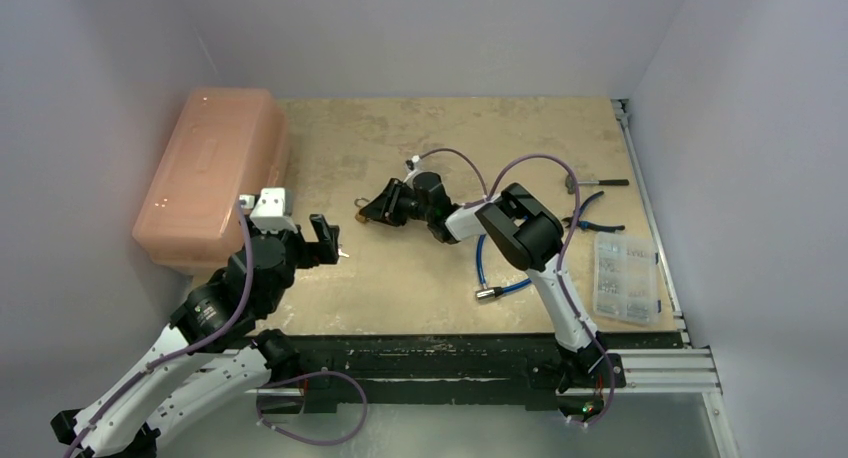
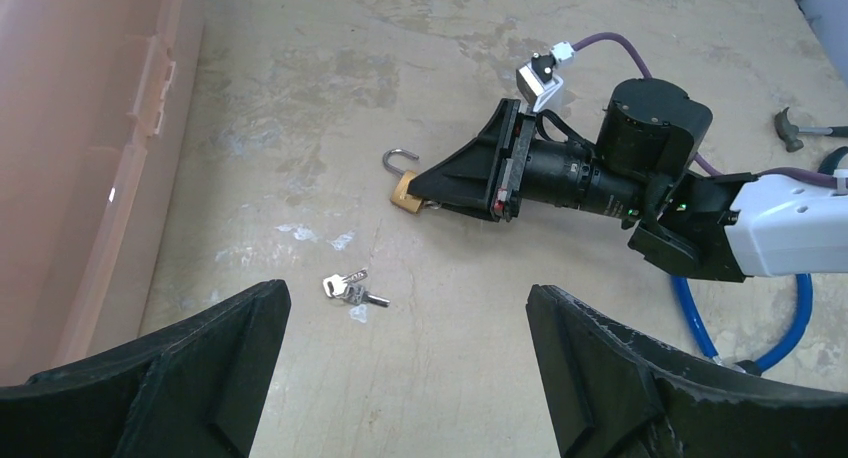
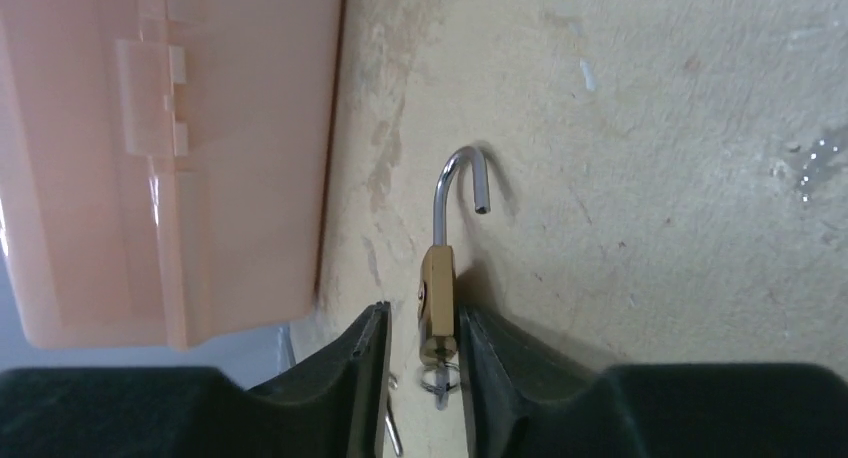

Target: Unlock with the key

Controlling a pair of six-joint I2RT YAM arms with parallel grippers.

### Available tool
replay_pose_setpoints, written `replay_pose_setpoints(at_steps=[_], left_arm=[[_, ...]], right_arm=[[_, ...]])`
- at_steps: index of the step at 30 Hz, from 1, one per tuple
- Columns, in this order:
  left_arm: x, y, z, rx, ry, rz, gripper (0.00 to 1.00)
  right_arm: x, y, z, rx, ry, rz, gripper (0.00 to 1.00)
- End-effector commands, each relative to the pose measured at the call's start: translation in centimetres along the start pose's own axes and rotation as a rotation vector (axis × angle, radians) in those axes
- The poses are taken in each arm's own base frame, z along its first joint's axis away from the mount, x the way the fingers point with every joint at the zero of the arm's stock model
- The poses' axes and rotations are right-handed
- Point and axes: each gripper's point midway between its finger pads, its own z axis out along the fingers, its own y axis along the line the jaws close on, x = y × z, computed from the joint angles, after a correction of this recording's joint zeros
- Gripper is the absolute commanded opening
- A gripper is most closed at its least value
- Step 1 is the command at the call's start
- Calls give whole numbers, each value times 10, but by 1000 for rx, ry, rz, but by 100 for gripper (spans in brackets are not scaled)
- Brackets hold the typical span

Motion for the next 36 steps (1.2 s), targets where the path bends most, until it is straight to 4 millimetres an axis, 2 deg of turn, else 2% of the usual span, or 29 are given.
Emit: replay_pose_setpoints(at_steps=[1, 6, 11, 15, 18, 22, 23, 24, 28, 34, 36], left_arm=[[-7, -4, 3, 15, -28, -1, 97], [-8, -3, 3, 12, -28, -2, 97], [-7, -2, 4, 10, -27, -2, 97], [-7, -2, 4, 10, -25, 1, 97], [-7, -3, 4, 12, -24, 5, 97], [-4, -8, 5, 39, -7, 23, 97], [-3, -8, 6, 41, -2, 28, 97], [-3, -9, 6, 40, 1, 30, 97], [-3, -8, 6, 37, 3, 32, 97], [-4, -5, 6, 25, -5, 28, 97], [-4, -5, 6, 22, -5, 28, 97]], right_arm=[[-18, 14, 5, -14, -38, 11, 42], [-21, 10, 1, 9, -48, 17, 56], [-25, 10, -8, 36, -61, -1, 64], [-33, 8, -21, 86, -87, -38, 71], [-39, 8, -33, 116, -106, -76, 82], [-47, 11, -49, 168, -123, -160, 89], [-49, 12, -53, 183, -126, -184, 97], [-51, 13, -57, 203, -131, -207, 98], [-60, 14, -78, 285, -160, -295, 99], [-78, 34, -112, 344, -204, -486, 99], [-75, 38, -120, 352, -172, -579, 98]])
